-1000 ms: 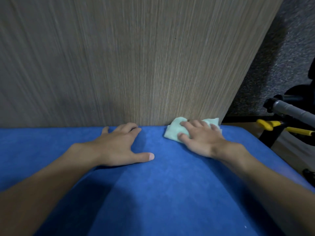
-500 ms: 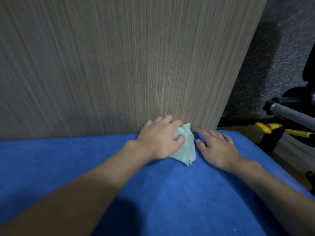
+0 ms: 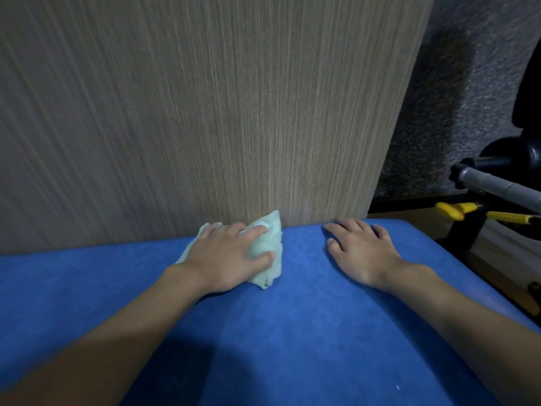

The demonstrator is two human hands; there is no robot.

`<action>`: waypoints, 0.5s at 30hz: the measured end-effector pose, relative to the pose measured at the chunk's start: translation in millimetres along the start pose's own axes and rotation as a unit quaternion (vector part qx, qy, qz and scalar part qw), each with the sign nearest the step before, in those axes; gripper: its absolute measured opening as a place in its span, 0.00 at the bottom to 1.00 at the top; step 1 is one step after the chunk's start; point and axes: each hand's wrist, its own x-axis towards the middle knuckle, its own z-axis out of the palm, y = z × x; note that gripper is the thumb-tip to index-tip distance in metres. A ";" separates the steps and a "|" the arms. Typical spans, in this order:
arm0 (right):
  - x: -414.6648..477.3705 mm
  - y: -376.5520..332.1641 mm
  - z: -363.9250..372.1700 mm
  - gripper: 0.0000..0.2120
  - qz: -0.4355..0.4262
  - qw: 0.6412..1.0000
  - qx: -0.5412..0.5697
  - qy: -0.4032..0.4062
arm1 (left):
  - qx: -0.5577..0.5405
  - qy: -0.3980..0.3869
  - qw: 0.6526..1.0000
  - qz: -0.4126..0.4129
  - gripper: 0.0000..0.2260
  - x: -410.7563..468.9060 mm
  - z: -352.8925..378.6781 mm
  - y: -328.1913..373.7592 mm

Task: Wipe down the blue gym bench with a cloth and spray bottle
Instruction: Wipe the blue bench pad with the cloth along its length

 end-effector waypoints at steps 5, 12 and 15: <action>4.2 -39.6 -2.1 0.25 -0.055 0.997 0.047 -0.030 | -0.006 0.032 0.999 -0.032 0.37 -2.9 3.0 -2.8; 1.2 -47.2 10.2 0.26 -0.063 0.997 0.044 -0.022 | -0.026 0.016 0.999 -0.014 0.33 11.5 7.4 11.3; 1.7 -48.1 10.4 0.25 -0.062 0.997 0.038 -0.020 | -0.034 -0.008 0.999 -0.014 0.41 2.9 2.7 -3.5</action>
